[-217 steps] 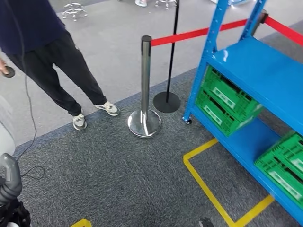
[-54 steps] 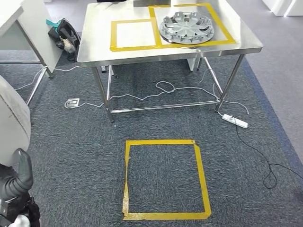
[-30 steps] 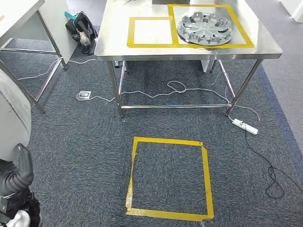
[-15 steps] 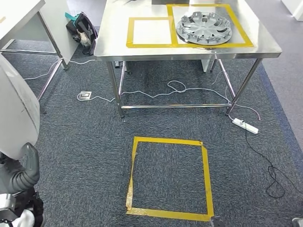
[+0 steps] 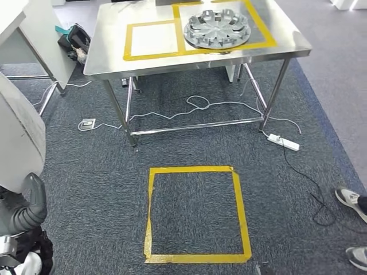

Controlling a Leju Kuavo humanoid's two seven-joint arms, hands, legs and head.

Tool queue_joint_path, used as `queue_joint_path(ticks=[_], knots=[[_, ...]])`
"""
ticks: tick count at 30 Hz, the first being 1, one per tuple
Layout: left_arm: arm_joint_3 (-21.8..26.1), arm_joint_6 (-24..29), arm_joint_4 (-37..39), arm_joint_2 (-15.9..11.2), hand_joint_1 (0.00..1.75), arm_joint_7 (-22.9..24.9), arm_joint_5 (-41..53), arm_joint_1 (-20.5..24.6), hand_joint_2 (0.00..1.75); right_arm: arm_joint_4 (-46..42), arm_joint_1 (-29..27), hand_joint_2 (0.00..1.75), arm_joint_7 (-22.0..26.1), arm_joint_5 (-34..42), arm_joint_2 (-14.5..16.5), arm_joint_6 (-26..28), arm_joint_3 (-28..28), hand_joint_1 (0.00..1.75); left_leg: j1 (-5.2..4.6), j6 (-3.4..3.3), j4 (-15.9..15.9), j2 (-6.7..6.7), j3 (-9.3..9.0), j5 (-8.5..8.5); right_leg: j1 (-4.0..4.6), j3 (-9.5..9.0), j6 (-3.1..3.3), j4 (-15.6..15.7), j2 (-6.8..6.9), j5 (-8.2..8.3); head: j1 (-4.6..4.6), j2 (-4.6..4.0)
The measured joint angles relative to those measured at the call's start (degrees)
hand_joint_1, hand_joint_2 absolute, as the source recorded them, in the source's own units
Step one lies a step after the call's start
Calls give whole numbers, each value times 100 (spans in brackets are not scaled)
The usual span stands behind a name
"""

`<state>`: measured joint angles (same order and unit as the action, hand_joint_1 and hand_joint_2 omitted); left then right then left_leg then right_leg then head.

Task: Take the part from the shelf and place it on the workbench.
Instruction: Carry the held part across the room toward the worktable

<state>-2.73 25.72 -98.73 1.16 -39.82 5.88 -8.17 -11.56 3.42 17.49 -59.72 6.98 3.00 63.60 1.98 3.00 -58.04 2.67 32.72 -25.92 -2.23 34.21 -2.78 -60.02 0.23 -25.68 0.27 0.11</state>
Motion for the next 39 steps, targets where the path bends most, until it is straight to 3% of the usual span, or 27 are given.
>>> queue_joint_path(ticks=[1, 3, 4, 5, 6, 7, 9, 10, 11, 13, 15, 21, 24, 28, 30, 33, 34, 35, 37, 39], knots=[[1, 11, 3, -3, 175, -1, -10, -4, 175, -1, -2, 0, -37, -16, -1, 9, 1, 0, 2, 5, -239, -71, 105, -165, 6, 8, 39, 3, -48, 13, 11, 0], [5, 27, 4, -6, 175, -2, -70, -21, 175, -1, -5, 0, -105, -38, -1, 20, 1, 0, -26, -13, -1014, -180, 477, -558, 29, 38, 91, 7, -147, 32, 28, 0], [8, 30, 4, -6, 175, -2, -109, -35, 175, -1, -8, 0, -122, -47, -1, 24, 1, 0, -41, -31, -1372, -200, 661, -686, 45, 54, 109, 7, -204, 39, 32, 0], [10, 34, 5, -6, 175, -2, -139, -50, 175, -1, -15, 0, -123, -57, -2, 28, 1, 0, -54, -59, -1569, -210, 770, -710, 61, 66, 121, 6, -266, 44, 34, 0], [11, 40, 5, -6, 175, -2, -150, -64, 175, -1, -25, 0, -113, -67, -3, 33, 1, 0, -69, -98, -1546, -226, 771, -621, 76, 71, 126, 6, -331, 48, 33, 0], [12, 45, 5, -6, 175, -2, -152, -74, 175, -1, -32, 0, -102, -71, -5, 37, 1, 0, -85, -146, -1315, -254, 664, -444, 88, 72, 129, 6, -393, 53, 32, 0], [16, 51, 5, -7, 175, -2, -148, -78, 175, -1, -35, 0, -80, -69, -10, 38, 1, 0, -126, -248, -550, -342, 286, -86, 111, 74, 116, 0, -493, 59, 35, 0], [19, 52, 5, -6, 175, -3, -150, -75, 175, -1, -35, 0, -72, -67, -14, 38, 1, 0, -138, -263, -248, -373, 142, 7, 124, 82, 102, -4, -527, 61, 33, 0], [21, 55, 5, -2, 175, -4, -154, -75, 175, -2, -39, 0, -69, -65, -26, 41, 1, 0, -144, -231, -63, -392, 64, 40, 138, 93, 114, -10, -546, 56, 32, 0], [24, 67, 5, 4, 175, -7, -139, -88, 175, -4, -56, 0, -76, -63, -51, 44, 1, 0, -142, -158, 15, -399, 55, 51, 153, 105, 182, 0, -548, 57, 25, 0], [30, 81, 7, 2, 175, -7, -108, -105, 175, -5, -62, 0, -88, -66, -64, 45, 1, 0, -147, -165, 22, -417, 61, 67, 153, 86, 208, 45, -526, 80, 25, 0], [34, 103, 10, -2, 175, -7, -53, -128, 175, -5, -50, 0, -116, -96, -67, 30, 1, 0, -166, -256, 5, -437, 77, 71, 134, 26, 52, 167, -507, 140, 25, 0], [34, 122, 10, -2, 175, -7, -7, -155, 175, -5, -61, 0, -188, -143, -66, -5, 1, 0, -201, -341, -10, -442, 91, 57, 91, 21, -74, 203, -509, 152, 29, 0], [33, 123, 8, 3, 175, -7, 16, -176, 175, -3, -77, 0, -239, -161, -61, -23, 1, 0, -213, -453, 66, -416, 61, 95, 81, 33, -178, 163, -474, 230, 28, 0], [36, 124, 7, 5, 175, -8, 21, -187, 175, -3, -67, 0, -249, -166, -61, -29, 1, 0, -191, -503, 109, -381, 21, 103, 107, 165, -169, -109, -309, 46, -4, 0], [43, 125, 8, 5, 175, -9, 25, -220, 175, -3, -60, 0, -283, -184, -59, -50, -1, 0, -200, -534, 113, -319, 10, 71, 119, 671, -160, -1181, -107, -496, -30, 0], [43, 125, 9, 8, 175, -9, 25, -233, 175, -3, -68, 0, -292, -194, -59, -51, -2, 0, -201, -528, 112, -302, 2, 60, 117, 781, -177, -1414, -91, -571, -28, 0], [43, 125, 9, 9, 175, -9, 23, -243, 175, -3, -75, 0, -293, -203, -60, -50, -2, 0, -197, -509, 110, -291, -14, 48, 114, 781, -190, -1423, -81, -538, -32, 0], [43, 124, 9, 9, 175, -9, 17, -255, 175, -4, -80, 0, -279, -214, -65, -49, -2, 0, -176, -445, 106, -277, -77, 5, 101, 441, -196, -782, -55, -203, -32, 0], [43, 123, 8, 9, 175, -9, 13, -256, 175, -4, -67, 0, -246, -220, -68, -52, -2, 0, -171, -358, 100, -265, -144, -51, 108, 77, -143, -81, -23, -47, -31, 0]])
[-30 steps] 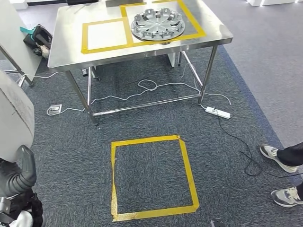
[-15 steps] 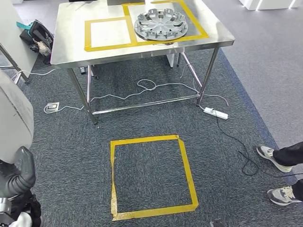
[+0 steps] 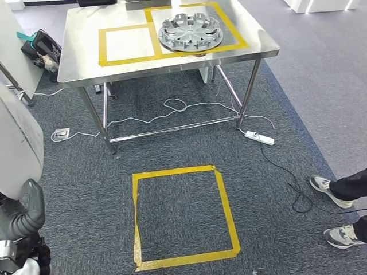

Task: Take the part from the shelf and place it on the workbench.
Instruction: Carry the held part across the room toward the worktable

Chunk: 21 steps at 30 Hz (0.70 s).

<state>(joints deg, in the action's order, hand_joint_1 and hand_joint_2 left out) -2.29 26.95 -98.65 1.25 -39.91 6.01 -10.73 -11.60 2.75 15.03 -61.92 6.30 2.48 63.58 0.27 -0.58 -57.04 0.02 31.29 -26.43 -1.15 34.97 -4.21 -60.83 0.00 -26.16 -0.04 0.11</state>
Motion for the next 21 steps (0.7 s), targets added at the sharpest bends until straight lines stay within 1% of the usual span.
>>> queue_joint_path(ticks=[1, 2, 3, 4, 5, 6, 7, 9, 10, 11, 12, 13, 15, 16, 17, 18, 19, 20, 21], knots=[[-1, 0, -2, 0, 175, 0, 0, 1, 175, 1, 6, 0, 17, -2, 1, -4, 0, 0, -5, 42, 9, 5, -18, -28, 9, -101, 47, 164, 9, -13, 3, 0], [-2, 0, -3, 0, 175, 0, 0, -2, 175, 1, 8, 0, 31, -2, 2, -8, 0, 0, -10, 85, 7, 7, -35, -32, 21, -116, 107, 197, 8, -77, 7, 0], [-4, 1, -5, 1, 175, 0, -1, -3, 175, 1, 5, 0, 41, -3, 2, -11, 0, 0, -6, 122, 2, 6, -54, -38, 19, -159, 172, 202, -3, -88, 11, 0], [-7, 1, -8, 3, 175, 0, -1, -5, 175, 1, -5, 0, 45, -3, 2, -13, 1, 0, 0, 154, -30, 5, -72, -38, 15, -216, 217, 207, -17, -72, 13, 0], [-9, 3, -10, 4, 175, 0, -1, -4, 175, 1, -13, 0, 46, -4, 2, -13, 1, 0, 7, 186, -140, 4, -58, -35, 6, -272, 257, 213, -30, -82, 18, 0], [-9, 6, -12, 6, 175, -2, -1, -1, 175, 1, -13, 0, 46, -4, 2, -12, 2, 0, 13, 210, -332, 3, 28, -64, -2, -351, 291, 217, -43, -101, 24, 0], [-8, 7, -13, 7, 175, -3, -1, 0, 175, 1, -8, 0, 40, -5, 2, -10, 2, 0, 16, 235, -631, 3, 205, -122, -5, -402, 315, 225, -50, -140, 32, 0], [-7, 10, -13, 10, 175, -7, 4, -9, 175, 0, 0, 0, 28, -8, 2, -6, 2, 0, 19, 271, -1341, 2, 730, -376, -6, -499, 344, 226, -74, -235, 43, 0], [-6, 14, -12, 12, 175, -7, 8, -15, 175, 1, -6, 0, 22, -9, 2, -5, 2, 0, 19, 274, -1578, 2, 968, -510, -6, -557, 345, 226, -91, -295, 45, 0], [-5, 18, -12, 14, 175, -7, 13, -20, 175, 1, -18, 0, 21, -11, 2, -5, 2, 0, 18, 269, -1651, 1, 1123, -588, -6, -632, 340, 227, -107, -362, 43, 0], [-5, 21, -12, 15, 175, -7, 16, -23, 175, 1, -29, 0, 21, -12, 3, -6, 2, 0, 17, 255, -1547, 1, 1184, -567, -8, -724, 329, 228, -124, -436, 45, 0], [-4, 24, -12, 16, 175, -7, 21, -25, 175, 1, -36, 0, 21, -13, 5, -7, 2, 0, 17, 238, -1292, 1, 1168, -411, -12, -828, 316, 229, -139, -517, 45, 0], [-2, 26, -12, 18, 175, -7, 31, -35, 175, 1, -43, 0, 21, -14, 8, -9, 2, 0, 12, 200, -602, 5, 1065, 255, -8, -977, 276, 241, -163, -697, 65, -1], [-1, 26, -13, 19, 175, -7, 34, -44, 175, 1, -40, 0, 21, -14, 8, -9, 2, 0, 4, 183, -345, 7, 1027, 526, -3, -1041, 251, 279, -169, -792, 69, -1], [1, 28, -14, 19, 175, -7, 34, -53, 175, 1, -39, 0, 21, -14, 8, -8, 2, 0, -2, 161, -171, 1, 995, 690, 8, -1135, 215, 318, -174, -834, 82, -1], [3, 29, -16, 20, 175, -7, 34, -55, 175, 0, -33, 0, 21, -14, 7, -7, 2, 0, -6, 136, -89, -3, 960, 678, 18, -1237, 177, 356, -175, -831, 80, -1], [3, 29, -21, 24, 175, -7, 35, -55, 175, -1, -27, 0, 21, -14, 5, -5, 2, 0, -2, 102, -71, -16, 890, 626, 18, -1307, 142, 373, -167, -794, 62, 1], [5, 29, -27, 26, 175, -7, 37, -55, 175, -1, -17, 0, 23, -14, 4, -7, 2, 0, 4, 62, -42, -24, 796, 581, 22, -1312, 114, 253, -142, -702, 46, -2], [9, 29, -32, 28, 175, -7, 38, -54, 175, -1, -3, 0, 25, -14, 4, -7, 2, 0, 5, 16, -35, -22, 695, 526, 22, -1178, 99, 3, -111, -630, 22, -2]])
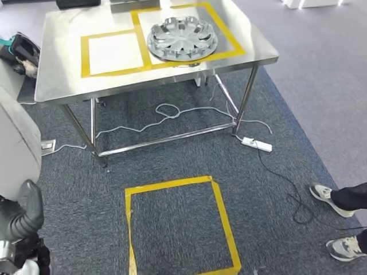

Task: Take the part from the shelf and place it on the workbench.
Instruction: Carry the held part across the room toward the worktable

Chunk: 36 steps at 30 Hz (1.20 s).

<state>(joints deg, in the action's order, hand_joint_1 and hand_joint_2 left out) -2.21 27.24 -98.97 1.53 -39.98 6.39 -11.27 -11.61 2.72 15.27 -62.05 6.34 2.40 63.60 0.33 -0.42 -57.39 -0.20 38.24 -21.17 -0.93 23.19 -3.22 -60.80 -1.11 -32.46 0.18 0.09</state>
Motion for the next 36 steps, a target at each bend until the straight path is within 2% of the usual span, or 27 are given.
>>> queue_joint_path(ticks=[2, 4, 5, 6, 7, 8, 10, 11, 12, 13, 15, 16, 17, 18, 19, 21, 22, 23, 25, 26, 27, 29, 30, 32, 33, 34, 36], knots=[[7, -2, -7, 7, 175, 0, 3, -5, 175, 2, 17, 0, -1, 0, 3, -4, -1, 0, -12, -80, 4, 8, -205, -145, 12, 499, -7, -759, 56, -66, -35, -3], [8, -3, -7, 13, 175, 0, 8, -7, 175, 4, -7, 0, -5, 0, 4, -5, -1, 0, -32, -125, 6, -2, -414, -338, 32, 1042, -1, -1246, 64, -574, -56, -1], [8, -4, -7, 14, 175, 0, 10, -9, 175, 4, -25, 0, -7, 0, 4, -3, -1, 0, -42, -133, 7, -12, -541, -445, 43, 1240, 7, -1277, 63, -879, -65, 1], [9, -3, -7, 14, 175, 0, 11, -10, 175, 4, -40, 0, -7, 0, 4, -2, 0, 0, -54, -139, 8, -21, -689, -559, 53, 1393, 27, -1181, 63, -1078, -75, 1], [10, -3, -7, 14, 175, 0, 10, -11, 175, 4, -54, 0, -6, 0, 4, -1, 1, 0, -67, -141, 9, -26, -846, -679, 65, 1507, 57, -989, 64, -1063, -88, 2], [11, -4, -5, 14, 175, 0, 10, -15, 175, 4, -71, 0, -6, 0, 4, 0, 1, 0, -78, -140, 18, -28, -979, -798, 82, 1593, 103, -723, 71, -721, -96, 2], [10, -5, 3, 14, 175, 0, 9, -28, 175, 5, -119, 0, -9, -1, 4, 0, 1, 0, -108, -121, 18, -46, -1203, -1031, 126, 1688, 174, -191, 88, 422, -86, 1], [10, -7, 4, 15, 175, 0, 8, -34, 175, 6, -133, 0, -10, -3, 4, 0, 1, 0, -114, -99, 28, -60, -1287, -1113, 144, 1678, 191, -30, 88, 851, -69, 1], [9, -8, 1, 16, 175, 0, 7, -35, 175, 7, -128, 0, -10, -6, 4, 0, 1, 0, -119, -71, 13, -74, -1353, -1144, 156, 1641, 195, 46, 82, 1032, -63, 0], [9, -9, -8, 18, 175, 0, 6, -31, 175, 7, -102, 0, -9, -10, 4, -1, 1, 0, -118, -37, -68, -82, -1344, -1104, 148, 1564, 202, 58, 68, 1002, -58, 2], [6, -7, -22, 19, 175, 0, 9, -16, 175, 6, -51, 0, -2, -16, 4, -2, -1, 0, -113, 35, -641, -69, -1030, -809, 116, 1420, 242, 126, 50, 907, -41, 2], [3, -5, -24, 20, 175, 0, 11, -17, 175, 5, -37, 0, -2, -17, 4, -1, 0, 0, -104, 76, -1058, -62, -742, -704, 93, 1318, 261, 170, 44, 846, -27, 2], [1, -3, -24, 20, 175, 0, 12, -27, 175, 5, -37, 0, -1, -20, 3, 0, 0, 0, -87, 114, -1422, -55, -446, -720, 78, 1205, 273, 212, 42, 772, -18, 1], [1, -1, -24, 20, 175, 0, 9, -38, 175, 4, -40, 0, -1, -24, 3, 1, 0, 0, -66, 147, -1657, -53, -187, -900, 62, 1080, 279, 248, 38, 690, -9, 2], [1, 0, -24, 19, 175, 0, 7, -49, 175, 4, -44, 0, -2, -28, 3, -1, 1, 0, -44, 176, -1772, -52, 23, -1192, 43, 946, 279, 276, 30, 601, -15, 2], [4, 2, -24, 18, 175, 0, 7, -62, 175, 4, -50, 0, -2, -44, 7, -9, 1, 0, -8, 221, -1676, -49, 262, -1704, -3, 661, 250, 312, 0, 405, -11, 2], [4, 2, -24, 18, 175, 0, 9, -69, 175, 4, -50, 0, -2, -57, 11, -13, 1, 0, 10, 246, -1492, -45, 309, -1735, -34, 510, 218, 320, -19, 294, -10, 2], [5, 2, -24, 18, 175, 0, 10, -78, 175, 4, -52, 0, -2, -71, 15, -16, 1, 0, 31, 274, -1211, -35, 320, -1505, -60, 386, 180, 328, -32, 176, -5, 2], [9, 2, -21, 18, 175, 0, -5, -104, 175, 4, -55, 0, -2, -93, 21, -18, 0, 0, 79, 311, -513, 33, 330, -505, -72, 159, 94, 321, -53, -66, 56, 1], [12, -1, -23, 18, 175, 0, -14, -119, 175, 4, -56, 0, 1, -102, 20, -17, -1, 0, 92, 303, -284, 64, 326, -99, -61, 79, 57, 361, -54, -176, 73, 0], [16, -5, -29, 18, 175, 0, -25, -130, 175, 4, -55, 0, 5, -109, 20, -15, -1, 0, 105, 272, -144, 78, 313, 112, -49, -31, 11, 373, -55, -220, 87, 0], [29, -20, -54, 18, 175, 0, -35, -136, 175, 3, -36, 0, 18, -122, 19, -10, -2, 0, 117, 172, -118, 53, 189, 56, -48, -81, -75, 292, -35, -125, 40, 1], [41, -25, -65, 16, 175, 0, -39, -137, 175, 3, -14, 0, 22, -126, 19, -8, -2, 0, 126, 122, -103, 42, 111, 13, -49, 18, -108, 32, -11, 21, 20, 1], [67, -32, -78, 16, 175, 0, -40, -145, 175, 5, 25, 0, 24, -129, 22, -9, -3, 0, 125, 53, -95, 37, -52, -101, -41, 498, -127, -718, 43, 115, -26, 2], [79, -33, -79, 18, 175, 0, -39, -147, 175, 5, 30, 0, 23, -132, 25, -11, -3, 0, 118, 32, -93, 32, -145, -188, -29, 788, -117, -1079, 61, -28, -43, 2], [87, -35, -79, 20, 175, 0, -37, -149, 175, 6, 22, 0, 22, -133, 28, -13, -4, 0, 109, 18, -91, 25, -245, -280, -15, 1039, -104, -1296, 66, -314, -58, 2], [101, -38, -79, 20, 175, 0, -34, -153, 175, 7, -5, 0, 21, -136, 30, -14, -4, 0, 88, -2, -89, 6, -493, -483, 16, 1394, -69, -1332, 67, -949, -84, 2]])
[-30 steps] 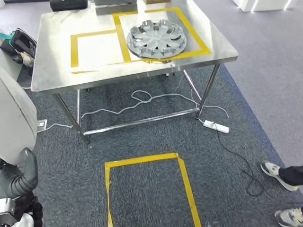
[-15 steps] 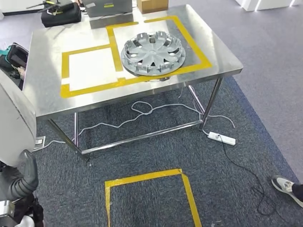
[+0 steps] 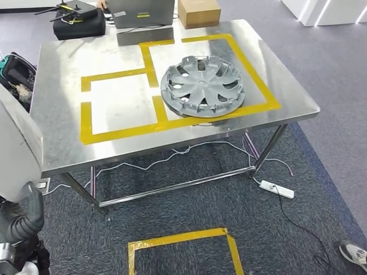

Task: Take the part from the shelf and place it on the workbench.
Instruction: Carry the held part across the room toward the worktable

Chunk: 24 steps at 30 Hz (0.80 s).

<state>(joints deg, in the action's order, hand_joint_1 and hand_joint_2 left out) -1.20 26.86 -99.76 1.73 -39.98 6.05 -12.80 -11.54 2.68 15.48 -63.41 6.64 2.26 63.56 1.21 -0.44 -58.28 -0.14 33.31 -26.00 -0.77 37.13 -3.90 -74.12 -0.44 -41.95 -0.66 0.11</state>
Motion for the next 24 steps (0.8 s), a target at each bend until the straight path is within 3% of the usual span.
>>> queue_joint_path(ticks=[1, 2, 5, 6, 8, 9, 11, 13, 15, 16, 19, 20, 22, 24], knots=[[6, 0, 0, 0, 175, 0, 1, -1, 175, 0, -9, 0, -1, 0, 0, 1, 0, 0, -11, -4, 1, -6, -136, -103, 13, 98, 21, 152, 0, -114, -8, 0], [12, 0, 1, 1, 175, 0, 1, -3, 175, 0, -17, 0, -1, 0, 0, 1, 0, 0, -22, -3, 4, -8, -267, -207, 25, 159, 47, 388, 3, 23, -16, 0], [23, -1, 2, 1, 175, 0, -1, -7, 175, 5, -63, 0, -8, -1, 5, 0, 0, 0, -64, 39, 24, -25, -600, -513, 58, 164, 138, 1172, 50, 1426, -11, -1], [26, -2, -4, 0, 175, 0, 0, -8, 175, 8, -71, 0, -12, -2, 8, -1, 0, 0, -73, 70, 25, -34, -701, -574, 66, 121, 168, 1294, 56, 1697, 0, -1], [31, -2, -20, 0, 175, 0, 5, 1, 175, 9, -44, 0, -15, -9, 13, -2, -2, 0, -75, 139, -49, -42, -798, -580, 70, -25, 228, 1335, 27, 1694, 16, 0], [31, -4, -26, 3, 175, 0, 10, 10, 175, 9, -20, 0, -14, -15, 14, -2, -3, 0, -71, 173, -208, -38, -757, -519, 60, -84, 263, 1354, 13, 1677, 18, 1], [31, -27, -30, 12, 175, 0, 22, 23, 175, 7, 23, 0, -9, -27, 14, 1, -7, 0, -69, 222, -751, -30, -433, -547, 46, -225, 325, 1383, -4, 1655, 37, 1], [34, -68, -29, 19, 175, 0, 20, 16, 175, 5, 34, 0, -4, -44, 13, 1, -8, 0, -69, 242, -1319, -27, 33, -883, 46, -315, 370, 1407, -13, 1599, 49, 0], [39, -107, -29, 22, 175, 0, 12, 9, 175, 4, 24, 0, -5, -59, 14, -8, -9, 0, -69, 242, -1491, -27, 359, -1147, 46, -393, 381, 1421, -36, 1525, 48, 0], [39, -123, -29, 25, 175, 0, 13, 8, 175, 4, 19, 0, -5, -63, 15, -15, -9, 0, -70, 233, -1359, -27, 412, -1063, 46, -437, 378, 1423, -48, 1485, 49, 0], [40, -155, -30, 34, 175, 0, 18, 9, 175, 4, 21, 0, 2, -68, 22, -30, -13, 0, -93, 162, -434, -25, 270, -215, 52, -562, 336, 1420, -79, 1366, 47, 0], [40, -162, -30, 35, 175, 0, 22, 8, 175, 4, 25, 0, 5, -68, 23, -33, -14, 0, -107, 138, -213, -26, 223, -66, 59, -584, 306, 1419, -88, 1328, 44, 0], [42, -171, -38, 39, 175, 0, 31, 6, 175, 4, 33, 0, 10, -68, 24, -36, -15, 0, -124, 104, -65, -30, 189, -12, 75, -605, 236, 1435, -101, 1267, 43, 0], [42, -174, -49, 47, 175, 0, 35, 10, 175, 4, 32, 0, 12, -68, 24, -37, -15, 0, -113, 143, -13, -37, 152, 129, 90, -624, 308, 1494, -93, 1246, 38, 0]])
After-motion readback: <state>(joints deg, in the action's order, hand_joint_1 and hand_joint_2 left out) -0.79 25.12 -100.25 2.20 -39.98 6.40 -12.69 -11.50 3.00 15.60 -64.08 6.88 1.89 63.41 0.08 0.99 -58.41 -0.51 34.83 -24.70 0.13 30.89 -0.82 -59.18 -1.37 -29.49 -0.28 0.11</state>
